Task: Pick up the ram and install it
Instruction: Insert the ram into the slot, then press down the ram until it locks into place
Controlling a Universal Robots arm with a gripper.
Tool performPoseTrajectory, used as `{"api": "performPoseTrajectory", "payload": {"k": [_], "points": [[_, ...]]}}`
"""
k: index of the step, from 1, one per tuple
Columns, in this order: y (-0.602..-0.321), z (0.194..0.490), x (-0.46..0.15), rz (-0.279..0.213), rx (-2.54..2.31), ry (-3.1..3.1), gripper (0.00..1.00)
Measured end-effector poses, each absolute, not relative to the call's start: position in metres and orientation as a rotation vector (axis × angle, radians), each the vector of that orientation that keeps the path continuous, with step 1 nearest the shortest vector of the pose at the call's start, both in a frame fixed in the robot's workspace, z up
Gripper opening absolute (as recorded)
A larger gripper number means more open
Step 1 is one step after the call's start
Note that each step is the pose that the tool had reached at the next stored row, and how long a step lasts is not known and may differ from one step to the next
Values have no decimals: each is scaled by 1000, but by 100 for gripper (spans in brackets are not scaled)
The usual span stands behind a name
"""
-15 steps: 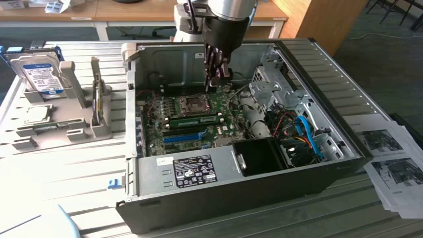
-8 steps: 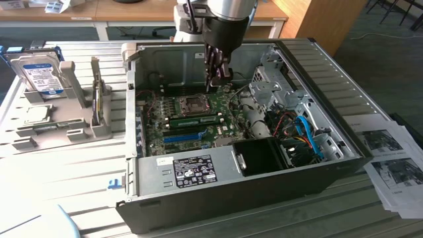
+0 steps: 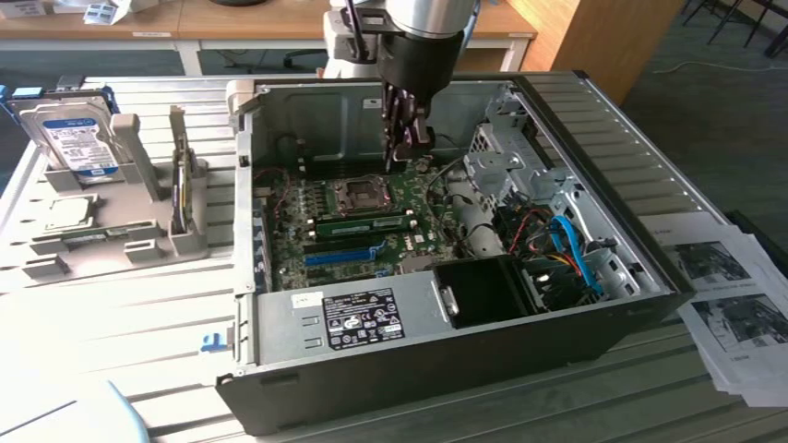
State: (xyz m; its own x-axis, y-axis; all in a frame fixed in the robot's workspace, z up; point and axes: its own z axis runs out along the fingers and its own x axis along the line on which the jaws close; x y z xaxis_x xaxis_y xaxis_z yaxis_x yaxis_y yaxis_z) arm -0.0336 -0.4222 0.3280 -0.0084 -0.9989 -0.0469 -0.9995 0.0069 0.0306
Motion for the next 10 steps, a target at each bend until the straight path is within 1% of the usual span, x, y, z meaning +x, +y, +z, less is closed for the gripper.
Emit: {"api": "performPoseTrajectory", "payload": {"k": [10], "points": [[-422,328,-34,85,-2203,2220,24]]}}
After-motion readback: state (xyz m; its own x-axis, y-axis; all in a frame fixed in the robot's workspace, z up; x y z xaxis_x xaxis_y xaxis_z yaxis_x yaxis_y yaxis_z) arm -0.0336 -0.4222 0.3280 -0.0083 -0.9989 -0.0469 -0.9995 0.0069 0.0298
